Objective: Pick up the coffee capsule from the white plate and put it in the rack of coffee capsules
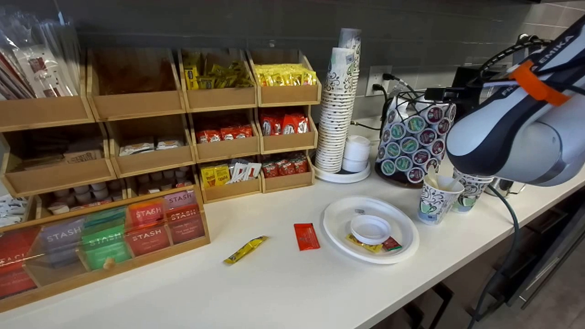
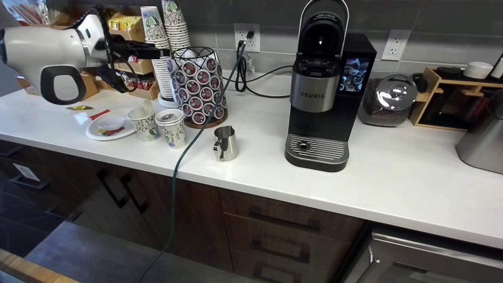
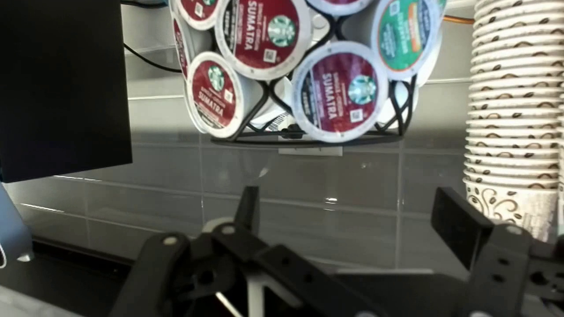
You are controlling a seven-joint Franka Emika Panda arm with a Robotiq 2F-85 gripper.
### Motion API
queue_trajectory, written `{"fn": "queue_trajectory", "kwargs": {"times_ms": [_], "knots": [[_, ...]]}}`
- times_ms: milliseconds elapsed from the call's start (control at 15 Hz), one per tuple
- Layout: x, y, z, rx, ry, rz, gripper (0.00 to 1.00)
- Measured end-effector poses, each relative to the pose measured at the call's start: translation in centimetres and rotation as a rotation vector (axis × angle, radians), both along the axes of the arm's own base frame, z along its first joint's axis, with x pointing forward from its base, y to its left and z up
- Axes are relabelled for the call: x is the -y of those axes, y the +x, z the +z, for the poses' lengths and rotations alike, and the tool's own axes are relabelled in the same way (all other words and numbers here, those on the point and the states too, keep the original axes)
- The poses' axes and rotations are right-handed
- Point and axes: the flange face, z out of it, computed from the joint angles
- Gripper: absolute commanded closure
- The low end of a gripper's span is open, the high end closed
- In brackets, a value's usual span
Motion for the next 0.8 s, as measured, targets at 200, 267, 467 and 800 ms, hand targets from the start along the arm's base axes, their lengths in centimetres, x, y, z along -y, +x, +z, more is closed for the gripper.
{"fn": "queue_trajectory", "kwargs": {"times_ms": [200, 267, 467, 800], "knots": [[0.0, -2.7, 0.4, -0.099, 0.000, 0.047, 0.00], [0.3, -3.6, 0.1, -0.150, -0.003, 0.054, 0.00], [1.6, -5.7, -0.4, -0.224, -0.031, 0.012, 0.00], [2.3, -5.4, -0.3, -0.231, -0.039, -0.032, 0.00]]}}
